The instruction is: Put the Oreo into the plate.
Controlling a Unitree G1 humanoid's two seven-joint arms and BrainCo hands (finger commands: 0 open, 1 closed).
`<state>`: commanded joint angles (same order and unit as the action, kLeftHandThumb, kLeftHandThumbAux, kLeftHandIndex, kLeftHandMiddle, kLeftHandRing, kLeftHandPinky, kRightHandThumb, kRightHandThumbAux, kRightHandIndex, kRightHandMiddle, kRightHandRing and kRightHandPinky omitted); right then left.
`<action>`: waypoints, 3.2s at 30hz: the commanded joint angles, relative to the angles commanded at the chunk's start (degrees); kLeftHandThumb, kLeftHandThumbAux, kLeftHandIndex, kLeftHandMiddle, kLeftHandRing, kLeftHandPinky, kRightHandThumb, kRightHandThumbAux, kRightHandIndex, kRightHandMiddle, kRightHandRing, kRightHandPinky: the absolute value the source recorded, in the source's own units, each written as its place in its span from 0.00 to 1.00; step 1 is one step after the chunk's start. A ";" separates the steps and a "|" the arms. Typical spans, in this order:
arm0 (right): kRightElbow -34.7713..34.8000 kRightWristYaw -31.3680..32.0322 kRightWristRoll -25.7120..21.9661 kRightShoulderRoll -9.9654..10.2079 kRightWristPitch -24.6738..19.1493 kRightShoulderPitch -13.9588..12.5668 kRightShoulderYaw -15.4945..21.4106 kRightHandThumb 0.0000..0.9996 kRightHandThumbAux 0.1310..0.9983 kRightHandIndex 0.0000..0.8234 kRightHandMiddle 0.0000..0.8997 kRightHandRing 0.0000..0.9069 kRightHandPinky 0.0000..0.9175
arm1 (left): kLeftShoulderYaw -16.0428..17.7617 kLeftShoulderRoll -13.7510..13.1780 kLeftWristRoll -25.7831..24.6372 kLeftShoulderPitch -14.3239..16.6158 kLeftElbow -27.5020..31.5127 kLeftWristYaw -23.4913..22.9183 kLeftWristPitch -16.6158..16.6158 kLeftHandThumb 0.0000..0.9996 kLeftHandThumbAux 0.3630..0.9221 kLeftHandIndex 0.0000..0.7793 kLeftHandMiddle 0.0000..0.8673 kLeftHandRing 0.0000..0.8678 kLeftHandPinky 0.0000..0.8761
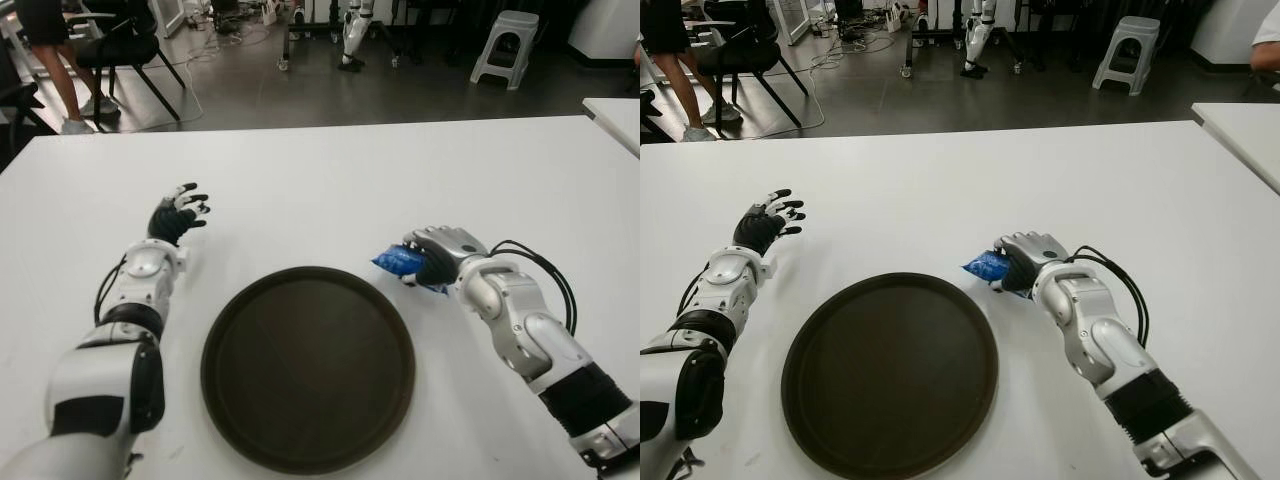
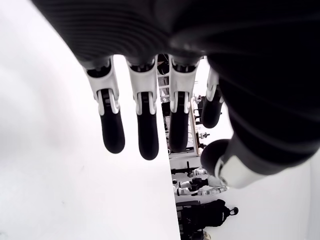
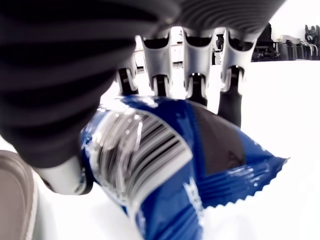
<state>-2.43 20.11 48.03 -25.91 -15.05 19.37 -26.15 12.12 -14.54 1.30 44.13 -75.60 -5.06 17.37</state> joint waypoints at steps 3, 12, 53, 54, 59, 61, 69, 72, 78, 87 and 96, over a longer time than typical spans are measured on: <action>0.52 -0.04 0.24 -0.31 0.21 -0.22 0.08 0.69 0.68 0.52 0.62 0.62 0.57 | -0.04 -0.01 0.05 0.01 0.00 -0.05 0.07 0.01 0.53 0.21 0.29 0.30 0.32; 0.87 -0.36 0.28 -0.40 0.70 -0.66 0.51 0.68 0.68 0.52 0.64 0.63 0.56 | 0.29 0.22 -0.28 0.00 -0.04 -0.07 0.07 0.01 0.54 0.20 0.29 0.30 0.32; 4.11 -21.79 -6.36 12.08 16.85 -1.32 3.44 0.69 0.69 0.52 0.81 0.79 0.74 | -0.01 0.33 0.07 0.08 -0.24 0.12 0.05 0.01 0.56 0.23 0.30 0.32 0.34; 4.66 -21.26 -6.38 12.23 17.21 -1.51 3.13 0.69 0.69 0.52 0.81 0.79 0.75 | 0.01 0.36 0.05 0.07 -0.25 0.10 0.05 0.02 0.55 0.23 0.30 0.32 0.34; 7.06 -19.86 -5.78 12.86 19.25 -2.76 0.67 0.69 0.69 0.52 0.82 0.80 0.77 | 0.08 0.41 -0.04 0.14 -0.26 -0.18 -0.03 0.02 0.54 0.22 0.29 0.31 0.33; 7.94 -20.16 -5.32 13.03 20.73 -4.25 -0.98 0.69 0.69 0.52 0.81 0.80 0.77 | 0.05 0.40 -0.01 0.17 -0.25 -0.30 -0.05 0.02 0.55 0.21 0.29 0.31 0.33; 7.81 -18.01 -5.12 12.48 24.99 -6.49 -5.34 0.69 0.69 0.52 0.82 0.81 0.79 | -0.22 0.46 0.23 0.22 -0.18 -0.21 -0.06 0.03 0.55 0.21 0.29 0.30 0.33; 7.73 -16.71 -5.20 12.13 26.58 -6.40 -6.04 0.69 0.69 0.52 0.82 0.81 0.80 | -0.14 0.47 0.07 0.25 -0.14 -0.42 -0.18 0.04 0.53 0.20 0.29 0.31 0.33; 4.92 -15.12 -4.45 12.03 28.54 -5.08 -7.80 0.69 0.69 0.52 0.81 0.81 0.79 | -0.10 0.47 -0.02 0.28 -0.11 -0.76 -0.24 0.04 0.53 0.21 0.30 0.31 0.33; 5.85 -13.43 -4.63 11.67 29.60 -5.76 -7.36 0.69 0.69 0.52 0.79 0.79 0.78 | 0.01 0.50 -0.06 0.32 -0.14 -0.62 -0.17 0.04 0.49 0.22 0.31 0.32 0.34; 1.87 -11.96 -4.70 11.80 30.75 -4.37 -8.11 0.69 0.69 0.52 0.79 0.79 0.78 | 0.09 0.61 -0.13 0.40 -0.15 -0.54 -0.18 0.03 0.51 0.23 0.31 0.31 0.33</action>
<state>-0.56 8.15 43.33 -14.11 15.70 15.00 -34.26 12.21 -13.93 1.17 44.54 -75.75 -5.60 17.19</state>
